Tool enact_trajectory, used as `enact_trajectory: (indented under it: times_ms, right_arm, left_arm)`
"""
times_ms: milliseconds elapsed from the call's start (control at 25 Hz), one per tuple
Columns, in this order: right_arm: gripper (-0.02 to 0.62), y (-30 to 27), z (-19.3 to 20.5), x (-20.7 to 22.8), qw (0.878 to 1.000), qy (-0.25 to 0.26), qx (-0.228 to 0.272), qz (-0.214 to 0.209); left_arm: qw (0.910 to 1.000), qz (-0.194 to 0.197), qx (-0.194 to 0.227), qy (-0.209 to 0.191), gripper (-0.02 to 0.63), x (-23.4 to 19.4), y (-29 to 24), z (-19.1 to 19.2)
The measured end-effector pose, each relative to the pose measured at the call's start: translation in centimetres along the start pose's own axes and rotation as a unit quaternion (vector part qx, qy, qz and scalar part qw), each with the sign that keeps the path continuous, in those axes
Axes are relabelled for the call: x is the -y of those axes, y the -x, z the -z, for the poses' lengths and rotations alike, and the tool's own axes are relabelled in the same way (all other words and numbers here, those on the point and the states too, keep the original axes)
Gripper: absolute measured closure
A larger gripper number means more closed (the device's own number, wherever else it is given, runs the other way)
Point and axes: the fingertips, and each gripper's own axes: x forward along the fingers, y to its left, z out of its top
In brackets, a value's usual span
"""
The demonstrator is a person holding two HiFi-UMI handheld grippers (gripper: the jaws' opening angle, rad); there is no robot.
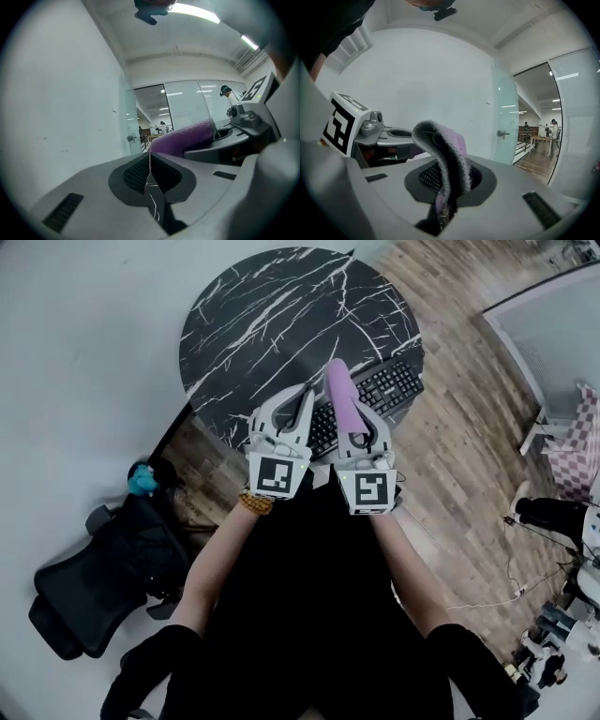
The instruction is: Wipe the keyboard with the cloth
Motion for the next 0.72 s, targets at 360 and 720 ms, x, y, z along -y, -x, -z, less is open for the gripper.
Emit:
enact_trajectory:
  times_ms: [360,720]
  right_arm:
    - [0.538,-0.4,0.2,-0.4,1.000,-0.013,-0.001,-0.011]
    - [0.538,0.3,0.2,-2.1,0.999,0.024,-0.004,-0.044]
  left_arm:
    - [0.9999,-0.003,-0.012,0.000,0.584,0.1,0.5,0.8]
    - [0.9999,-0.005,-0.012,-0.003,0.584,0.6,0.9,1.0]
